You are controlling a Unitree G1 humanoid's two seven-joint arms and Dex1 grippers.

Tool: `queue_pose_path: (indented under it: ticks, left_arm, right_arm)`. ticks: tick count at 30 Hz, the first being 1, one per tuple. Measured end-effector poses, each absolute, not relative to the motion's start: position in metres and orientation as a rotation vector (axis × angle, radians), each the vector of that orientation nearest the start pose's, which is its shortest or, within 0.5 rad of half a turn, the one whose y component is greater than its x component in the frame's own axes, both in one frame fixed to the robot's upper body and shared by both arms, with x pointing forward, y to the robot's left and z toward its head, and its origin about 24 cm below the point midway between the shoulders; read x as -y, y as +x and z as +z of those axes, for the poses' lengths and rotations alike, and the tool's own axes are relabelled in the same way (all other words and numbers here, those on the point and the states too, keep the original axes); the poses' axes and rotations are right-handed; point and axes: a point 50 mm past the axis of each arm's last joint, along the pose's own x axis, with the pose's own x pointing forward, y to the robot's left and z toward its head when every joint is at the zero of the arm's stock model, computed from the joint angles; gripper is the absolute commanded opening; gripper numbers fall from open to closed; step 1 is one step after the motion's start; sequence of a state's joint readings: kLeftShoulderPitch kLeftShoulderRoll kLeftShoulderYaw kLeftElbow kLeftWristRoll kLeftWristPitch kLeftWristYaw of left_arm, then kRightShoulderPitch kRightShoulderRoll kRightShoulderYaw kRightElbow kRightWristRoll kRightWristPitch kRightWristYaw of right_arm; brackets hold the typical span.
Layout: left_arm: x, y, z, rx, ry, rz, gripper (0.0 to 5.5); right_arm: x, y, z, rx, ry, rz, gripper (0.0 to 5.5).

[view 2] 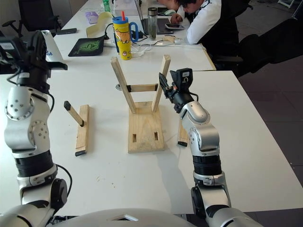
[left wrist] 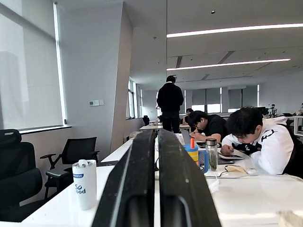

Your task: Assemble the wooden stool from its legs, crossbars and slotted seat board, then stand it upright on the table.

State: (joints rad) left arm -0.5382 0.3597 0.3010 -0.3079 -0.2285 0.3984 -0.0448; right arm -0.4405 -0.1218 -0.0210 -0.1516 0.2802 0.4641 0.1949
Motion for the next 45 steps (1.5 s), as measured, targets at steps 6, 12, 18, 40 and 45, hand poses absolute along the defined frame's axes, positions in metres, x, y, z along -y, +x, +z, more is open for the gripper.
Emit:
queue_pose_path:
  ticks: [6,12,18,40,45]
  left_arm:
    - [-0.228,0.298,0.126,0.006,0.123,0.053,0.02]
    - [-0.226,0.292,0.113,0.080,0.150,0.050,0.02]
    - [-0.238,0.294,0.125,0.096,0.062,0.093,0.02]
    - [-0.282,0.235,0.033,-0.510,-0.031,0.077,1.53]
    - [-0.276,0.222,0.039,-0.542,-0.051,0.013,2.27]
  right_arm:
    - [0.123,0.313,0.157,0.114,0.108,0.388,2.21]
    - [0.120,0.312,0.160,0.118,0.103,0.401,2.21]
    - [0.119,0.311,0.163,0.132,0.101,0.404,2.21]
    - [0.119,0.309,0.163,0.132,0.100,0.399,2.21]
    - [0.120,0.309,0.163,0.130,0.096,0.402,2.21]
